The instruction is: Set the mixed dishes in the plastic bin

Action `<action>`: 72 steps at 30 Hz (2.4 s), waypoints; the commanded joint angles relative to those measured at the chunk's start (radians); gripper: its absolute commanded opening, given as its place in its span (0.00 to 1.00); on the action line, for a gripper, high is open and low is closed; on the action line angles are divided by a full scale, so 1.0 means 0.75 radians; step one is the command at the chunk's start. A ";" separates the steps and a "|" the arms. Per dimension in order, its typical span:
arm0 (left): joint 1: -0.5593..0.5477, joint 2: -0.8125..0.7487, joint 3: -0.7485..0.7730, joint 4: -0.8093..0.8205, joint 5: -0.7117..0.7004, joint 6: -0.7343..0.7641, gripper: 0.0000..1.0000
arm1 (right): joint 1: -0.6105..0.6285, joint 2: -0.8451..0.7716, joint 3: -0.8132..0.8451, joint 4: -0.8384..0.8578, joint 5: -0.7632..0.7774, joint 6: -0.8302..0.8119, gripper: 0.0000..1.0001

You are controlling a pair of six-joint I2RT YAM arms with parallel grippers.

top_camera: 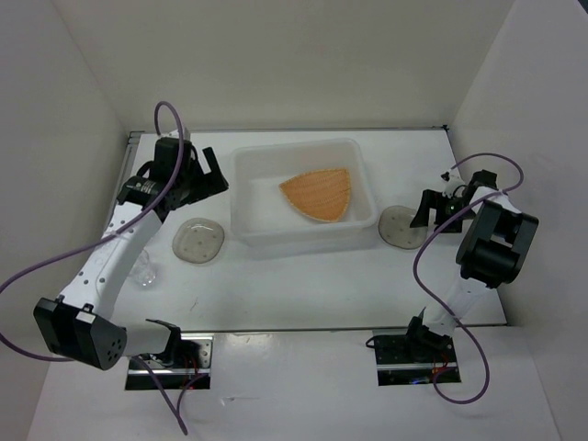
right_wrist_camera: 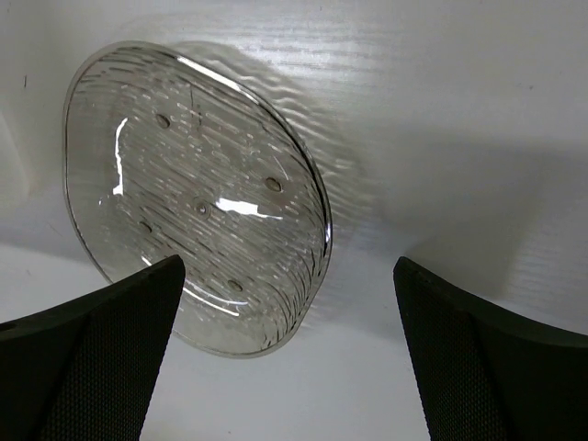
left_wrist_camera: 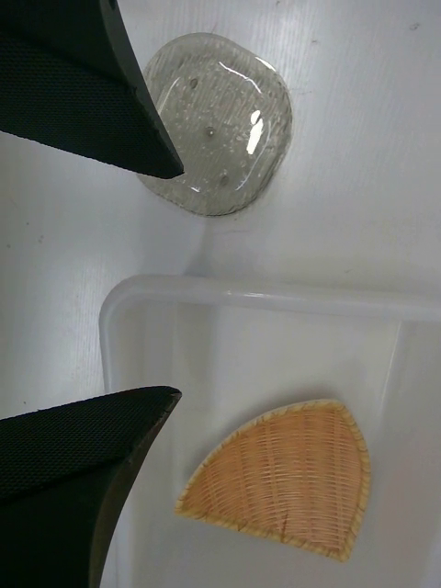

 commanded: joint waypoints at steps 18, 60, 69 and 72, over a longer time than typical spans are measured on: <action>0.009 -0.112 -0.101 -0.017 0.000 -0.144 0.98 | -0.005 0.066 -0.125 0.172 -0.157 0.048 0.50; 0.062 -0.035 -0.048 0.065 0.060 0.187 0.98 | 0.567 -0.150 0.969 -0.164 -0.513 0.240 0.00; 0.074 0.006 -0.074 0.067 0.072 0.249 0.99 | 0.767 0.143 1.093 -0.145 -0.307 0.267 0.00; 0.074 0.051 -0.062 0.067 0.072 0.284 0.99 | 0.839 0.243 1.134 -0.198 -0.152 0.165 0.00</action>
